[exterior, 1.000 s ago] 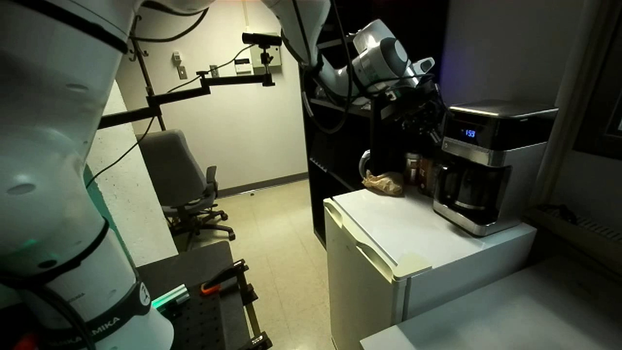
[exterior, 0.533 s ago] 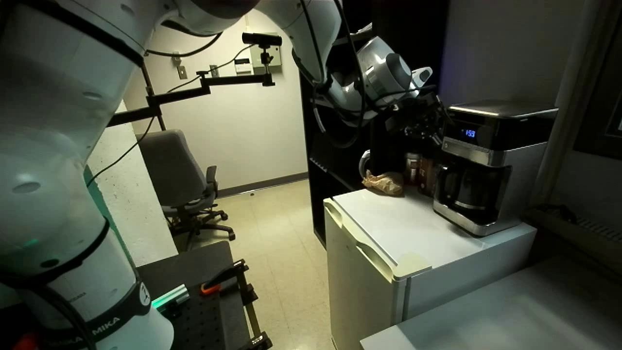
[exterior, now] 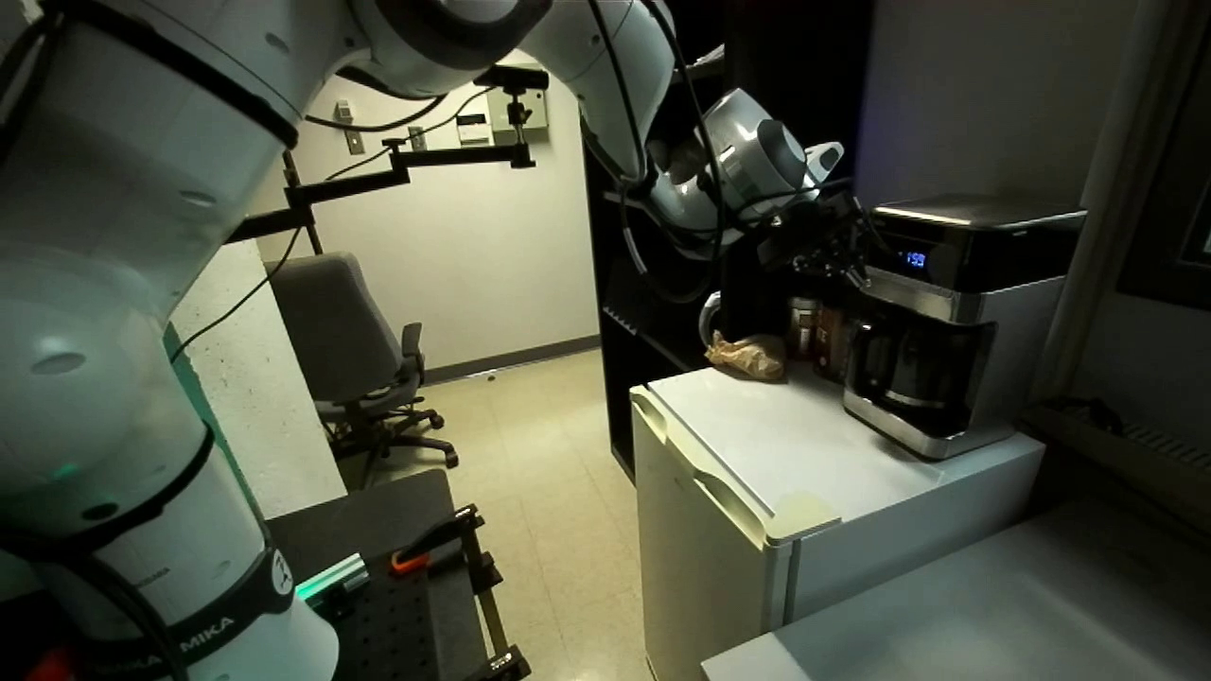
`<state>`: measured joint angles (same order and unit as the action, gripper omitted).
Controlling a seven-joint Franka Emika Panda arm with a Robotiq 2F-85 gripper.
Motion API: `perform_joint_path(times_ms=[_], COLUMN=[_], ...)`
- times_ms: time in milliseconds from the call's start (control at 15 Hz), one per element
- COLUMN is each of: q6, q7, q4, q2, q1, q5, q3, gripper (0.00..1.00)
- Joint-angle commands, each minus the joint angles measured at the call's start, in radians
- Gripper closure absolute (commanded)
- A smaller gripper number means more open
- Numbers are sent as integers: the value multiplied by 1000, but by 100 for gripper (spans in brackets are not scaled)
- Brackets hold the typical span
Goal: Press the coffee maker power button
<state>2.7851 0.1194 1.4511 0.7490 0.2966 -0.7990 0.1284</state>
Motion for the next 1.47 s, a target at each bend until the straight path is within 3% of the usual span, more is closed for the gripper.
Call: perform_joint_path(times_ms=[0, 1400], q6=[19, 17], q7=[23, 4], q4=[-56, -140], q2=[46, 110], q1=[18, 19], q5=[-21, -3], q3=[29, 34], gripper=[100, 100])
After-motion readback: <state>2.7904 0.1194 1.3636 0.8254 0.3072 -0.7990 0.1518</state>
